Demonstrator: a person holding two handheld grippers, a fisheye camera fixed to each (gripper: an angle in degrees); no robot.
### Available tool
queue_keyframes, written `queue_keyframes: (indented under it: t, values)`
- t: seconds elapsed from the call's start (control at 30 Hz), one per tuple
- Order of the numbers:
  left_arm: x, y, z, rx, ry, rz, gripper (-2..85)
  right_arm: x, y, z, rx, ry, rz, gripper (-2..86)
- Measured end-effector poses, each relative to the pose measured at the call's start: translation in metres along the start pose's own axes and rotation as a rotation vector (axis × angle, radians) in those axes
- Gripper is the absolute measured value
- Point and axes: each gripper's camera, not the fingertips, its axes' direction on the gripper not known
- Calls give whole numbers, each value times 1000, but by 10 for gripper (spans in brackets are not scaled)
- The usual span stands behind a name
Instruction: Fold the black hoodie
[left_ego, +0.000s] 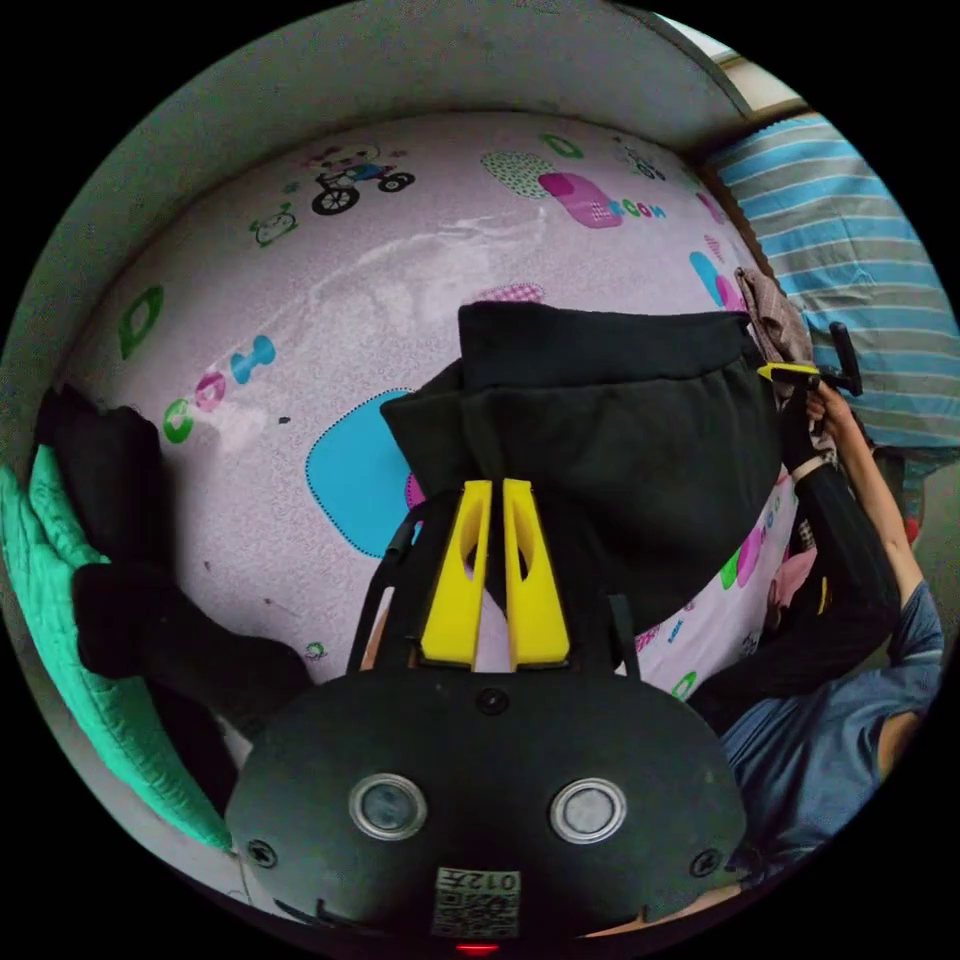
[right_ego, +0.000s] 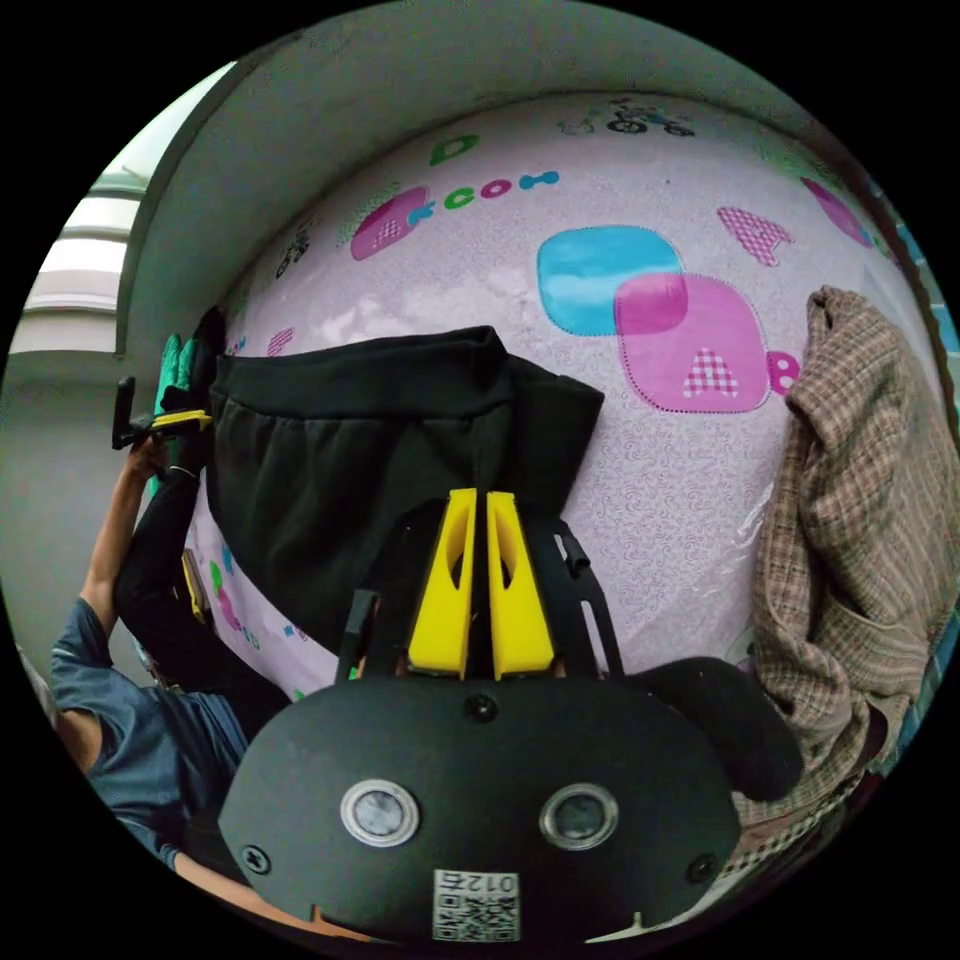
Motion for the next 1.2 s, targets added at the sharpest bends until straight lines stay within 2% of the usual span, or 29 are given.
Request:
queue_keyframes:
  t: [0.1, 0.17, 0.27, 0.4, 0.53, 0.67, 0.83, 0.97, 1.1, 1.2]
  values:
    - [2, 7, -35, 115, 43, 21, 5, -18, -1, -24, 63, 61, -31, -6]
    - [-4, 6, -33, 121, 42, -19, 4, -25, -9, -27, 79, 87, -36, -8]
    - [-9, -8, 2, 19, 30, -60, 5, -25, -23, -4, -20, 129, 13, -8]
    - [4, -26, 33, -65, -49, -37, 12, -32, -24, 7, -48, 157, 14, -2]
    - [14, -31, 33, -66, -66, -18, 27, -38, -21, -11, -7, 72, 46, 27]
    - [3, -29, 17, 33, 44, -89, 43, -43, -24, -36, 147, 30, 76, 66]
    - [9, -42, 22, 139, 120, -134, 55, -54, -49, -30, 134, -42, 73, 99]
    - [26, -58, 37, 128, 91, -107, 56, -78, -68, -25, 87, 77, 11, 83]
    - [43, -72, 55, 112, 78, -108, 35, -94, -77, -19, 71, 0, -8, 38]
    - [62, -76, 61, 115, 39, -81, 15, -113, -74, -26, 119, 88, -19, 4]
